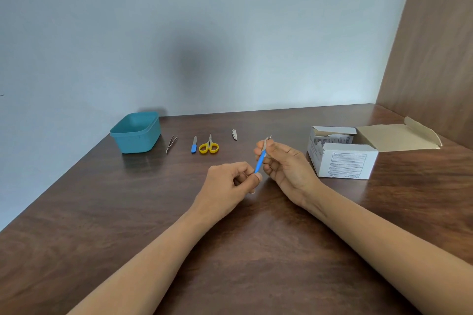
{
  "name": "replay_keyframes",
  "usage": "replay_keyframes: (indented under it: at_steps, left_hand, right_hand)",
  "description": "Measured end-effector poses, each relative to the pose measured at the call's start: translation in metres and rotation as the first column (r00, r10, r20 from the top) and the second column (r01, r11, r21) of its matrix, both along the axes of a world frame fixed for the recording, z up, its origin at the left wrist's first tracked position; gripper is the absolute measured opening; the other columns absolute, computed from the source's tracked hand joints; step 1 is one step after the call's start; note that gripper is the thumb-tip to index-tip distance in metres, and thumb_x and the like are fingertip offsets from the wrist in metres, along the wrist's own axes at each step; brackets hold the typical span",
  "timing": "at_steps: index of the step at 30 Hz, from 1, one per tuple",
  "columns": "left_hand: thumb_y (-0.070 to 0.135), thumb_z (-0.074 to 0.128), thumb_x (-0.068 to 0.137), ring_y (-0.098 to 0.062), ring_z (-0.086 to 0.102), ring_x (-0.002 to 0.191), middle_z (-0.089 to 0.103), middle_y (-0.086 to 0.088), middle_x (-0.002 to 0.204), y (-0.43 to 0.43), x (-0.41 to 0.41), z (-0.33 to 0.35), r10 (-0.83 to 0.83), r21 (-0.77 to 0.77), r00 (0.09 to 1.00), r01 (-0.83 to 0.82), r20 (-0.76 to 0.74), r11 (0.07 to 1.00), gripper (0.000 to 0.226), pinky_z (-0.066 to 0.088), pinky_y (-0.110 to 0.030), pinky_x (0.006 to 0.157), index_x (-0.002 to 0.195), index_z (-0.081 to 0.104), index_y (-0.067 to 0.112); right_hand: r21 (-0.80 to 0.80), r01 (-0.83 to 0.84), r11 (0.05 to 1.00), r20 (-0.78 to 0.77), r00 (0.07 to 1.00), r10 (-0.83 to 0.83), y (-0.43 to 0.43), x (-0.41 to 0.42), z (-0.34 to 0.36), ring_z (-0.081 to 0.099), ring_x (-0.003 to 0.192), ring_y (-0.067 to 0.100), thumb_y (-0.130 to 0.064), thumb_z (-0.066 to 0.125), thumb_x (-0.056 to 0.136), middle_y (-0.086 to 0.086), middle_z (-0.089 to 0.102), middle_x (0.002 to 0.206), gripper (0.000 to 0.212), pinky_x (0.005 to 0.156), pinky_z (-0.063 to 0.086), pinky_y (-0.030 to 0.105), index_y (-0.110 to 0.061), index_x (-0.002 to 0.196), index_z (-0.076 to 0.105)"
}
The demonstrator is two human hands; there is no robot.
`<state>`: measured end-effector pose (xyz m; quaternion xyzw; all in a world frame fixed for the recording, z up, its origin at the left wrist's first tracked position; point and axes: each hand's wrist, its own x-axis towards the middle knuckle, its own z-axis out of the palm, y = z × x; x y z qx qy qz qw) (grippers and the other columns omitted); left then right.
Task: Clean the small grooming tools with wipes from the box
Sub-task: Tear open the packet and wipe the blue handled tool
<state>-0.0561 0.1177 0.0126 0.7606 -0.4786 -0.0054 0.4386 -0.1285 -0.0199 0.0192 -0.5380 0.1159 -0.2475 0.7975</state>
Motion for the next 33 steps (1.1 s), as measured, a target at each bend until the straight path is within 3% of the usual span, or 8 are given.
replay_keyframes:
  at_steps: [2, 5, 8, 13, 21, 25, 29, 33]
  left_hand:
    - [0.026, 0.063, 0.09, 0.0, 0.05, 0.048, 0.068, 0.005, 0.061, 0.0, 0.0, 0.0, -0.001, -0.009, 1.0, 0.001, -0.008, 1.0, 0.022, 0.037, -0.008, 0.054, 0.072, 0.067, 0.015]
    - [0.026, 0.064, 0.09, 0.0, 0.049, 0.048, 0.068, 0.004, 0.06, -0.001, 0.0, -0.001, -0.001, -0.021, 1.0, 0.0, -0.019, 1.0, 0.021, 0.037, -0.009, 0.054, 0.072, 0.067, 0.014]
    - [0.028, 0.066, 0.088, -0.002, 0.047, 0.049, 0.068, 0.003, 0.06, -0.002, 0.002, -0.002, -0.001, -0.027, 1.0, 0.001, -0.019, 1.0, 0.02, 0.037, -0.01, 0.053, 0.072, 0.067, 0.016]
    - [0.031, 0.065, 0.089, -0.003, 0.047, 0.05, 0.068, 0.002, 0.061, -0.002, 0.004, -0.004, -0.011, -0.026, 1.0, 0.01, -0.026, 1.0, 0.022, 0.037, -0.014, 0.053, 0.07, 0.066, 0.019]
    - [0.034, 0.062, 0.091, -0.002, 0.054, 0.06, 0.065, 0.008, 0.059, -0.003, 0.01, -0.004, -0.071, -0.005, 0.978, 0.071, -0.197, 0.997, 0.025, 0.04, -0.015, 0.06, 0.068, 0.07, 0.027]
    - [0.031, 0.065, 0.089, -0.006, 0.056, 0.065, 0.067, 0.006, 0.063, -0.005, 0.013, -0.004, -0.121, 0.015, 0.956, 0.13, -0.265, 0.991, 0.021, 0.04, -0.014, 0.063, 0.071, 0.072, 0.024]
    - [0.023, 0.066, 0.089, 0.002, 0.057, 0.061, 0.067, 0.002, 0.067, -0.008, 0.012, 0.003, -0.193, 0.048, 0.902, 0.228, -0.386, 0.972, 0.018, 0.039, -0.006, 0.063, 0.073, 0.071, 0.018]
    - [0.025, 0.065, 0.09, -0.003, 0.063, 0.078, 0.07, 0.001, 0.075, -0.019, 0.017, 0.009, -0.247, 0.108, 0.86, 0.325, -0.446, 0.94, 0.019, 0.046, -0.021, 0.086, 0.077, 0.073, 0.013]
  right_hand:
    - [0.02, 0.008, 1.0, 0.012, 1.0, -0.008, 0.0, 0.001, 0.0, 0.061, 0.065, 0.001, -0.019, 0.064, 0.084, -0.004, 0.071, 0.077, 0.009, 0.064, 0.046, 0.015, -0.012, 0.086, 0.07]
    - [0.045, 0.026, 0.999, 0.037, 0.999, -0.028, 0.0, 0.002, -0.001, 0.054, 0.062, 0.001, -0.021, 0.07, 0.07, -0.005, 0.067, 0.073, 0.015, 0.061, 0.044, 0.013, -0.011, 0.081, 0.068]
    - [0.031, 0.057, 0.998, 0.036, 0.998, -0.058, 0.0, 0.003, -0.003, 0.051, 0.059, 0.001, -0.022, 0.068, 0.079, -0.005, 0.066, 0.072, 0.01, 0.06, 0.042, 0.014, -0.013, 0.077, 0.067]
    - [-0.028, 0.051, 0.998, 0.028, 0.998, -0.051, 0.0, 0.002, -0.003, 0.057, 0.064, 0.002, -0.028, 0.052, 0.095, -0.005, 0.07, 0.077, 0.026, 0.062, 0.043, 0.015, -0.016, 0.079, 0.068]
    - [0.001, 0.073, 0.997, 0.046, 0.996, -0.073, 0.0, 0.004, -0.001, 0.055, 0.058, 0.001, -0.018, 0.067, 0.081, -0.005, 0.068, 0.074, 0.008, 0.06, 0.042, 0.016, -0.012, 0.077, 0.068]
    - [-0.02, 0.098, 0.995, 0.034, 0.995, -0.097, 0.001, 0.006, -0.001, 0.053, 0.061, 0.002, -0.024, 0.062, 0.088, -0.005, 0.067, 0.07, 0.017, 0.063, 0.041, 0.018, -0.014, 0.076, 0.067]
    - [-0.116, 0.149, 0.982, 0.029, 0.989, -0.147, 0.004, 0.009, 0.0, 0.054, 0.076, 0.013, -0.028, 0.055, 0.094, -0.006, 0.066, 0.064, 0.028, 0.069, 0.039, 0.024, -0.015, 0.071, 0.065]
    - [-0.12, 0.205, 0.971, 0.055, 0.978, -0.199, 0.004, 0.011, -0.001, 0.057, 0.068, 0.008, -0.025, 0.051, 0.096, -0.006, 0.064, 0.066, 0.031, 0.066, 0.04, 0.022, -0.013, 0.07, 0.063]
